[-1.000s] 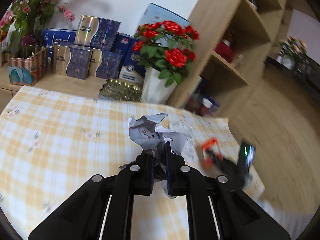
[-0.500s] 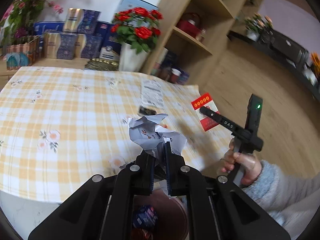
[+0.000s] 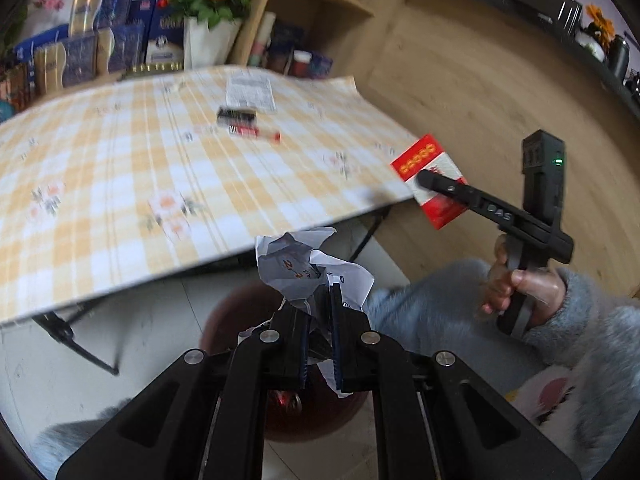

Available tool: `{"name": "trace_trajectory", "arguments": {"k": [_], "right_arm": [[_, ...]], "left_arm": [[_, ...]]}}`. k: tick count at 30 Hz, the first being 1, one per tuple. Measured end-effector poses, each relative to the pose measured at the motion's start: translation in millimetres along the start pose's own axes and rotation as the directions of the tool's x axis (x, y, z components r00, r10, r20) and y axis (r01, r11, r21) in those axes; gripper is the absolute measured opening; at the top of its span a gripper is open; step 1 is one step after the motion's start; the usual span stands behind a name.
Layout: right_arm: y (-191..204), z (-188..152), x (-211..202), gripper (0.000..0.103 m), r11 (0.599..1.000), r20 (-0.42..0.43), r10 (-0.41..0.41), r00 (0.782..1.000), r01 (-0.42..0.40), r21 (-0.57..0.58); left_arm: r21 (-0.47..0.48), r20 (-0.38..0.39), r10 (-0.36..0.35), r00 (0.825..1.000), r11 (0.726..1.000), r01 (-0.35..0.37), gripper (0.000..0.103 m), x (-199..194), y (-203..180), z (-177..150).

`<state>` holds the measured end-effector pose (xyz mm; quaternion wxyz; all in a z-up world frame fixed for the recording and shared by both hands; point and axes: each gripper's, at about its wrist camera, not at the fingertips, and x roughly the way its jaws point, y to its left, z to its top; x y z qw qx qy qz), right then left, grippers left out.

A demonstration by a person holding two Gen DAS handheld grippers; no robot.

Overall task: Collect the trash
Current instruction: 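Carry the foil over the brown bin and open the left tool, then lower the red cigarette box into the brown bin and open the right tool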

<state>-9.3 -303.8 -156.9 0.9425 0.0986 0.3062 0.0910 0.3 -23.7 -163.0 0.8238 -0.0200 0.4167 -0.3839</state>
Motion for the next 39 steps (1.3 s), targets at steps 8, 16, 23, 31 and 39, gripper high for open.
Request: {"name": "trace_trajectory", "arguments": {"k": [8, 16, 23, 31, 39], "right_arm": [[-1, -31, 4, 0.025, 1.0, -0.039, -0.027, 0.999, 0.027, 0.006], [9, -35, 26, 0.025, 0.999, -0.097, -0.026, 0.995, 0.022, -0.041], [6, -35, 34, 0.025, 0.999, -0.11, -0.028, 0.994, 0.025, -0.028], [12, -38, 40, 0.025, 0.998, -0.137, -0.02, 0.99, 0.012, -0.056], [25, -44, 61, 0.025, 0.991, -0.215, -0.011, 0.977, -0.017, -0.13]], "left_arm": [[-0.082, -0.073, -0.029, 0.997, 0.996, 0.023, 0.01, 58, 3, -18], [-0.157, -0.218, 0.024, 0.976, 0.986, -0.06, 0.012, 105, 28, -35], [-0.215, -0.237, 0.035, 0.971, 0.973, -0.087, 0.017, 111, 44, -36], [-0.267, -0.137, 0.068, 0.988, 0.958, -0.102, 0.079, 87, 44, -27], [-0.153, 0.104, 0.203, 0.974, 0.971, -0.186, 0.097, 5, 32, 19]]}}
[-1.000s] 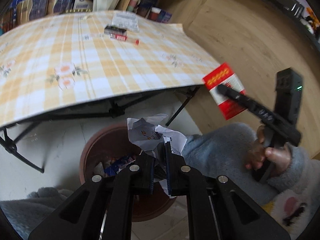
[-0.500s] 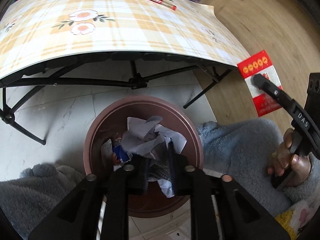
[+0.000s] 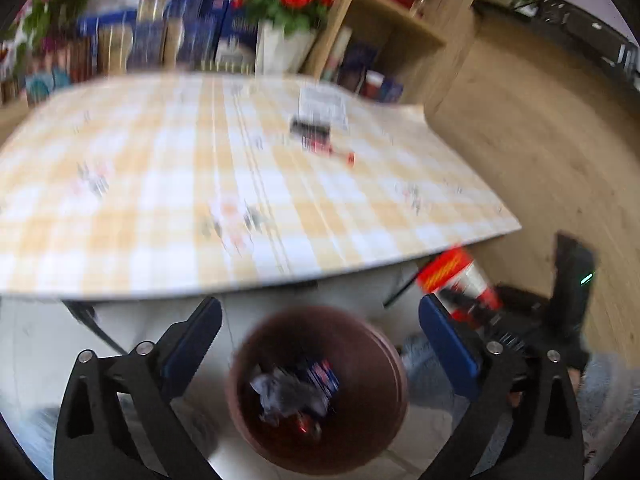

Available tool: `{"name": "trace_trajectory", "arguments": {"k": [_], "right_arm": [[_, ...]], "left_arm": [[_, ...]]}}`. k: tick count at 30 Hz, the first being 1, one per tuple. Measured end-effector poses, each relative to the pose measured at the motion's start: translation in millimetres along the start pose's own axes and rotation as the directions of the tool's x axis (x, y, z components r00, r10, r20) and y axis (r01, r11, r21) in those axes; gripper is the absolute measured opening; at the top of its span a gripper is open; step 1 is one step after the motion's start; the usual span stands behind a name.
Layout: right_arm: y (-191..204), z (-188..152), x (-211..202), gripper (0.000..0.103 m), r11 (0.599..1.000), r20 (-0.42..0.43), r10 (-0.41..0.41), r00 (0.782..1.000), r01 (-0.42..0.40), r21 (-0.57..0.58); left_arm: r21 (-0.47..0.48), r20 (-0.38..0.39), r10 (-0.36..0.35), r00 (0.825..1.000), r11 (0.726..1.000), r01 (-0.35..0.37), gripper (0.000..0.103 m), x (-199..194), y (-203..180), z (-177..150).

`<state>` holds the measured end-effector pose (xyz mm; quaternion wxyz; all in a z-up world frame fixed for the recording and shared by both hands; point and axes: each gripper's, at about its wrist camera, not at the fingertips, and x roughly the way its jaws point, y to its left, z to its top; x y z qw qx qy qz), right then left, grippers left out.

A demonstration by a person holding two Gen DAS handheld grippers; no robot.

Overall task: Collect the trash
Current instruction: 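Lower the red cigarette box into the brown bin and open the right tool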

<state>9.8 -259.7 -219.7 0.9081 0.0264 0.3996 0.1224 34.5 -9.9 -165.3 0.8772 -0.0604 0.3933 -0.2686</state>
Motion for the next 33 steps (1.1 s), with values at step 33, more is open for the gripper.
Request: {"name": "trace_trajectory", "arguments": {"k": [33], "right_arm": [[31, -12, 43, 0.026, 0.988, -0.159, -0.001, 0.987, -0.023, -0.15]], "left_arm": [[0.04, 0.081, 0.323, 0.943, 0.944, -0.326, 0.097, -24, 52, -25]]}}
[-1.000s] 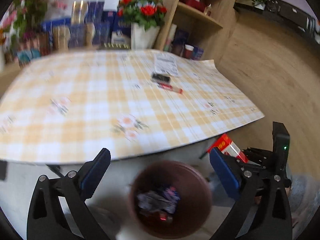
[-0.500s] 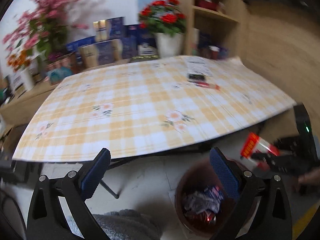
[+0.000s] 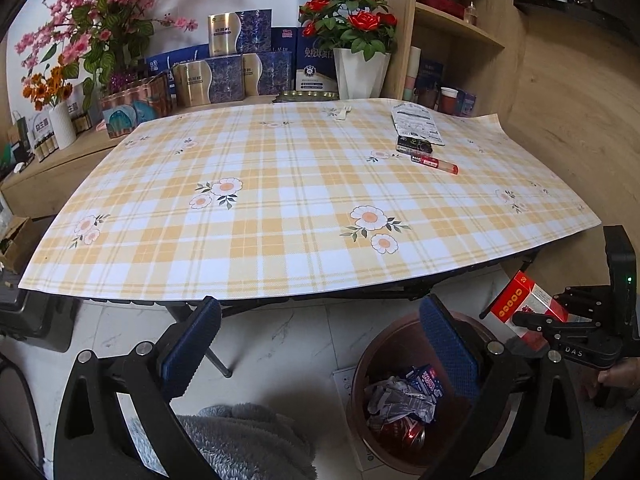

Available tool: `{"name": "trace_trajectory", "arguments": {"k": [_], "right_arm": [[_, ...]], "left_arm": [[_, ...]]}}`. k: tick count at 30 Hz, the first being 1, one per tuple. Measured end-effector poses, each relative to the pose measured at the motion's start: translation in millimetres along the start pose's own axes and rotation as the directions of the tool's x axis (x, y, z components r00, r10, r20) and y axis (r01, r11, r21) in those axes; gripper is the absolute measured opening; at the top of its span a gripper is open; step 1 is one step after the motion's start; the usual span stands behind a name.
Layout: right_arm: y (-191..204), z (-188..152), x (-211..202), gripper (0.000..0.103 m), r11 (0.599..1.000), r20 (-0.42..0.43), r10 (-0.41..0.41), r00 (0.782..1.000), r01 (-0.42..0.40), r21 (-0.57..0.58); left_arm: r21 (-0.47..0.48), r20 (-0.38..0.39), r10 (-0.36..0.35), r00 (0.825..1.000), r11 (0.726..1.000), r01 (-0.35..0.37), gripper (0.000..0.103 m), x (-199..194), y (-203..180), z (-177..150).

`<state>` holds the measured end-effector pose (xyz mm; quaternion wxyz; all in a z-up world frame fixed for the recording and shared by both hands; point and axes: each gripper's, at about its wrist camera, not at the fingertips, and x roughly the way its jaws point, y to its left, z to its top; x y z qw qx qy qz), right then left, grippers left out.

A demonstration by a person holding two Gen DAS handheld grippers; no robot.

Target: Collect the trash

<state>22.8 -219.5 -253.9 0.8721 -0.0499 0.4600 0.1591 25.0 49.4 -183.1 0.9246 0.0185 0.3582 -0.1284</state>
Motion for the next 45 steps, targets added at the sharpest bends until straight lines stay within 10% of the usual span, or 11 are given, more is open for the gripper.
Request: {"name": "trace_trajectory", "arguments": {"k": [10, 20, 45], "right_arm": [[3, 0, 2, 0.027, 1.0, -0.01, 0.007, 1.0, -0.007, -0.011], [9, 1, -1, 0.094, 0.999, 0.007, -0.006, 1.0, 0.006, -0.039], [-69, 40, -46, 0.097, 0.974, 0.119, -0.072, 0.99, 0.044, 0.222]], "left_arm": [[-0.027, -0.004, 0.004, 1.0, 1.0, -0.004, 0.097, 0, 2, 0], [-0.033, -0.004, 0.004, 1.0, 0.999, -0.004, 0.097, 0, 5, 0], [-0.062, -0.063, 0.002, 0.998, 0.998, -0.006, 0.097, 22, 9, 14]]}}
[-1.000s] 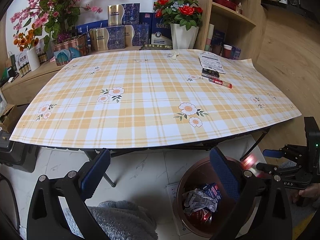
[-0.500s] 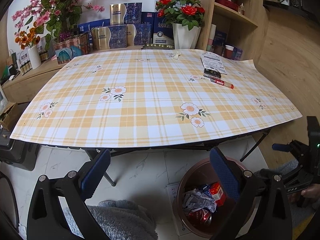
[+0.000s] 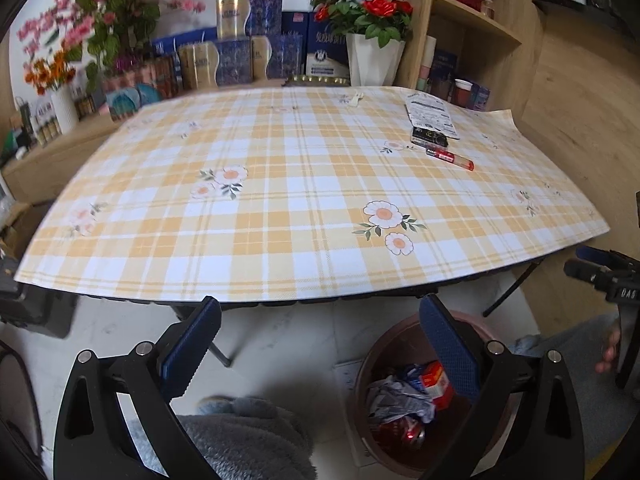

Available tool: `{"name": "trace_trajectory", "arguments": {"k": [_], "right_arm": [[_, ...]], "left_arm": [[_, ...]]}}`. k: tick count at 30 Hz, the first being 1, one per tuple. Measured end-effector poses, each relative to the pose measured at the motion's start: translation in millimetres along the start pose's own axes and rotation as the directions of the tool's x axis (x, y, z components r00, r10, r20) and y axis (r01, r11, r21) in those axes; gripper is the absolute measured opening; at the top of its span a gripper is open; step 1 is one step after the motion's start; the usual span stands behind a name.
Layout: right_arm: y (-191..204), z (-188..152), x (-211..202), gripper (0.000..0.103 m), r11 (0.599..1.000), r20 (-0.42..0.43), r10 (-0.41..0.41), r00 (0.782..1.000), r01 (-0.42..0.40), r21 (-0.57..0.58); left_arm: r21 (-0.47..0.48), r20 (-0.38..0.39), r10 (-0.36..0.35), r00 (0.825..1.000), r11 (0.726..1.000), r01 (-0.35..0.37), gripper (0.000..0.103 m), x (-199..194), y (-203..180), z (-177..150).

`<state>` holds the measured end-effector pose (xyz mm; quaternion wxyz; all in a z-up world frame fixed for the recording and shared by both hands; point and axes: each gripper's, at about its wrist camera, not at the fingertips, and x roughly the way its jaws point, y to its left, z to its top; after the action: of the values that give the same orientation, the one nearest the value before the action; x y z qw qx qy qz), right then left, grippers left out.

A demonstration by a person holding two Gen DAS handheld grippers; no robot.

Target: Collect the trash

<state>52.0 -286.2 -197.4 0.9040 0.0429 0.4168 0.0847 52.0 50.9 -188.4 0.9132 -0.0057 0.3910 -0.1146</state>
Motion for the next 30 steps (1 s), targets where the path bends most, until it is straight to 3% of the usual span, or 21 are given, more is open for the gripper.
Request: {"name": "trace_trajectory", "arguments": {"k": [4, 9, 14, 17, 21, 25, 29, 30], "right_arm": [[-13, 32, -5, 0.097, 1.0, 0.054, 0.017, 0.998, -0.016, -0.025], [-31, 80, 10, 0.097, 0.998, 0.077, 0.034, 0.996, -0.031, -0.045], [-62, 148, 55, 0.097, 0.997, 0.097, -0.08, 0.992, 0.08, 0.007], [-85, 195, 92, 0.097, 0.997, 0.104, -0.04, 0.994, 0.034, 0.063], [-112, 247, 140, 0.097, 0.985, 0.117, -0.041, 0.992, 0.021, 0.172], [-132, 278, 179, 0.097, 0.963, 0.117, -0.027, 0.993, -0.006, 0.269], [-134, 293, 205, 0.097, 0.965, 0.097, -0.071, 0.993, 0.044, 0.259], [-134, 294, 209, 0.097, 0.966, 0.091, -0.07, 0.993, 0.045, 0.256]], "left_arm": [[-0.017, 0.019, -0.067, 0.998, 0.998, 0.067, 0.097, 3, 1, 19], [0.014, 0.098, -0.061, 0.993, 0.998, 0.06, 0.097, 4, -4, 68], [0.031, 0.138, -0.089, 0.987, 0.996, 0.085, 0.097, 31, -2, 134], [0.037, 0.142, -0.093, 0.986, 0.995, 0.089, 0.097, 59, 0, 169], [0.032, 0.124, -0.112, 0.986, 0.994, 0.109, 0.097, 106, 1, 216], [0.114, 0.078, -0.131, 0.988, 0.986, 0.122, 0.077, 177, -13, 270], [0.252, -0.039, -0.104, 0.994, 0.961, 0.111, 0.068, 261, -33, 313], [0.262, -0.058, -0.101, 0.993, 0.958, 0.113, 0.062, 275, -34, 320]]}}
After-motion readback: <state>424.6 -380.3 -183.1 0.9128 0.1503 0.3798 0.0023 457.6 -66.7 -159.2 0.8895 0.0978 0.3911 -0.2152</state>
